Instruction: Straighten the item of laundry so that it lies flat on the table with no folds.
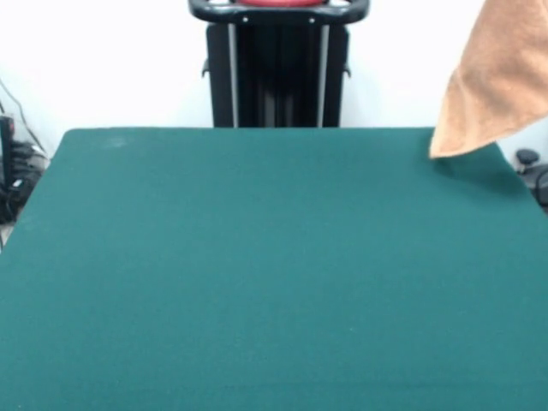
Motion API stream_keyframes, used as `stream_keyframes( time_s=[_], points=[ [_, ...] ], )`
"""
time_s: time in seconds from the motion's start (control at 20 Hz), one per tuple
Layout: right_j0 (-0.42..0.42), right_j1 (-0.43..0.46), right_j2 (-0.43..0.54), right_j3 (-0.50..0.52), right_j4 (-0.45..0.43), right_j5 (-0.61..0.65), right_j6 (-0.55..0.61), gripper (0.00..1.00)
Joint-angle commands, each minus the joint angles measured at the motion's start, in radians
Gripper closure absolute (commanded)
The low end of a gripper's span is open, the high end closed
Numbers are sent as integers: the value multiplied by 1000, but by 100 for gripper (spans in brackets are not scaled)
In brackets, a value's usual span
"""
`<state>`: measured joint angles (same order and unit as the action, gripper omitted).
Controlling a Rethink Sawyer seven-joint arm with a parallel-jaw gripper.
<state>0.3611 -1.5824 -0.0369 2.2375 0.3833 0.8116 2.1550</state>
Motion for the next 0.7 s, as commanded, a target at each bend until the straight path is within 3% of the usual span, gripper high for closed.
stream_keyframes(
  time_s=[0.05, 0.4, 0.7],
  points=[
    [24, 51, -34, 231, 33, -99, 118, 100],
    [67, 138, -12, 163, -63, -165, 255, 100],
    [122, 186, -7, 123, -60, -184, 324, 100]
  ],
)
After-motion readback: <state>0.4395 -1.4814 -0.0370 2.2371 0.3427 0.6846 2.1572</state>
